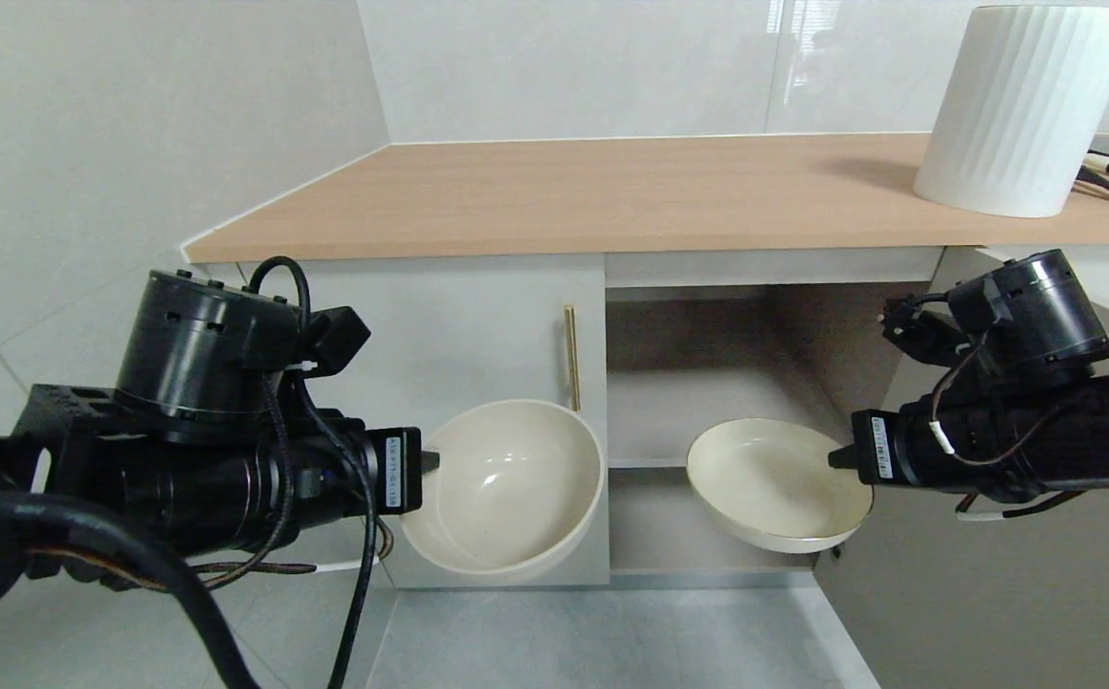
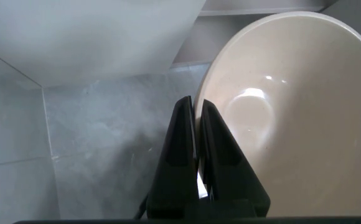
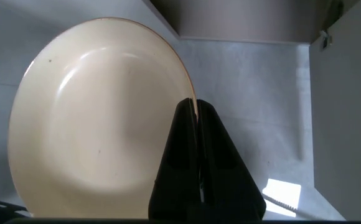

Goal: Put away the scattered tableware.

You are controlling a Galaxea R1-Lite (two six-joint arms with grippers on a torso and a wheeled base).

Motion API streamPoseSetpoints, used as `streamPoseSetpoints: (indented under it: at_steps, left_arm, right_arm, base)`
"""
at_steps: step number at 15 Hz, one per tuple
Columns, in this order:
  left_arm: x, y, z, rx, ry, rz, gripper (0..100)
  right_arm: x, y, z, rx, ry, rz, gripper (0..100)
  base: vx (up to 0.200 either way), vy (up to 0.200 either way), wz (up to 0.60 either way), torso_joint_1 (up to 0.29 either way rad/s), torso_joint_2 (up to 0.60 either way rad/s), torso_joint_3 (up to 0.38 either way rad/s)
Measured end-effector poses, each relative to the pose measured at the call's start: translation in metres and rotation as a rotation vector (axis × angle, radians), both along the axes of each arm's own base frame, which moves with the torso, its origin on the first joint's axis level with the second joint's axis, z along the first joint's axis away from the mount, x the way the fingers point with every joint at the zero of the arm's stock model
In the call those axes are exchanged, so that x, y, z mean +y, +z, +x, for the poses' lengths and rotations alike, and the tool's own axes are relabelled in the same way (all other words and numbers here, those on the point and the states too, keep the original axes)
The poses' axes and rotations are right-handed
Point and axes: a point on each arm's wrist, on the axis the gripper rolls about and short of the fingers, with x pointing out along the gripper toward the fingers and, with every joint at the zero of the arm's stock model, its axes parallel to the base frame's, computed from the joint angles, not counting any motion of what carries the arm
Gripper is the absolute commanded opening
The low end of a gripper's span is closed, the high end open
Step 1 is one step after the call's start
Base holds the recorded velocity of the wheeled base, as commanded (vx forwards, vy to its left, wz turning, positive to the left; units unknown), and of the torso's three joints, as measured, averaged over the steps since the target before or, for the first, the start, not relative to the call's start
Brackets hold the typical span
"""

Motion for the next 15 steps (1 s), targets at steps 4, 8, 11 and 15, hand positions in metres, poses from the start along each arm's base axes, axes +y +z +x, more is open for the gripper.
streamPoseSetpoints:
  at_steps: [4,8,11,15]
  left_arm:
    - [0.0,-0.001,0.001,0.003,0.0,0.001,0]
    - [0.0,0.0,0.001,0.0,0.0,0.001,0]
    - [-0.001,0.0,0.001,-0.001,0.001,0.0,0]
    - [-0.001,0.0,0.002,0.001,0.001,0.002,0]
  right_arm:
    - [0.001,-0.004,0.003,0.013,0.002,-0.009,0]
    - [0.013,-0.026,0.029,-0.007,-0.002,-0.048,0]
    - [0.029,-0.06,0.066,-0.031,-0.053,-0.093,0]
    - [0.038,-0.096,0.106,-0.028,-0.108,-0.119,0]
  base:
    - [0.0,0.0,0.0,0.0,0.0,0.0]
    - [0.0,0.0,0.0,0.0,0.0,0.0]
    - [0.0,0.0,0.0,0.0,0.0,0.0]
    - [0.0,0.0,0.0,0.0,0.0,0.0]
